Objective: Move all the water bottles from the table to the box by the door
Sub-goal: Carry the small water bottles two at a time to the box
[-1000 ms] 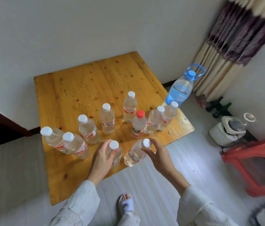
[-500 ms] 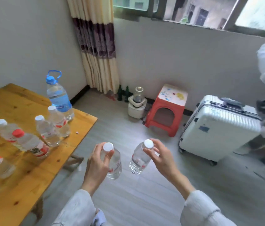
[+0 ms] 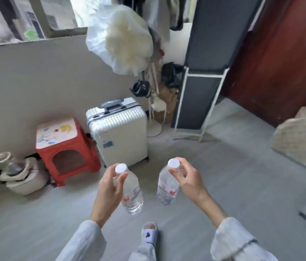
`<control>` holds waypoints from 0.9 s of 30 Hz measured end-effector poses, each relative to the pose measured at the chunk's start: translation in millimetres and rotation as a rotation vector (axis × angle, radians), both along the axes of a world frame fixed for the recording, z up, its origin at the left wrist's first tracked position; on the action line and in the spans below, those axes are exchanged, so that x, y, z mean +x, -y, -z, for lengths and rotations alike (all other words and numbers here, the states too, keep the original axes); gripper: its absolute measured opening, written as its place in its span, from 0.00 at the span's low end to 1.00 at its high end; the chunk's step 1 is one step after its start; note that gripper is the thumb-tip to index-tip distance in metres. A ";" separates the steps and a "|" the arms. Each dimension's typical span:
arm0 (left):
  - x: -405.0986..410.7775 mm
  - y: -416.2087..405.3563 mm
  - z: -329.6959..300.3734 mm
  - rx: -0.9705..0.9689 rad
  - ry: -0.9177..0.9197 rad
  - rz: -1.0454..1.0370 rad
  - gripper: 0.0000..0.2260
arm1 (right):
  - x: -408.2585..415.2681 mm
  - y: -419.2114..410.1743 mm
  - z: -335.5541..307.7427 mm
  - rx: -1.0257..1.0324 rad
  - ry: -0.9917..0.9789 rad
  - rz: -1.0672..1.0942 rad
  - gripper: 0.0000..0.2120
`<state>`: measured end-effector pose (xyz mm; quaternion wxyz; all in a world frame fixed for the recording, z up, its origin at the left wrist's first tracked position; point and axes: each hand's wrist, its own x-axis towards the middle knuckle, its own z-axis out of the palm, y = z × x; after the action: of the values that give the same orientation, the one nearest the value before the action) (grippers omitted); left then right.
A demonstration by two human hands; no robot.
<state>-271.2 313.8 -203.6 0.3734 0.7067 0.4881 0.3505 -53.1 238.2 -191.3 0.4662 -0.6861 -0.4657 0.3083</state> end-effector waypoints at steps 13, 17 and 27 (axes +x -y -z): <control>337.3 -116.7 -19.4 -0.034 0.012 0.666 0.10 | 263.5 9.3 -5.1 -0.038 0.022 0.622 0.09; 430.1 -127.5 -23.5 -0.090 0.008 0.797 0.09 | 328.4 18.3 -11.2 -0.028 0.034 0.811 0.12; 656.1 -128.3 1.2 -0.155 -0.008 0.912 0.07 | 522.1 32.6 6.5 -0.010 0.023 0.942 0.09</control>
<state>384.9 442.1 -204.9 0.5392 0.8207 0.1536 0.1102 469.1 205.6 -197.9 0.5469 -0.8283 -0.1076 0.0577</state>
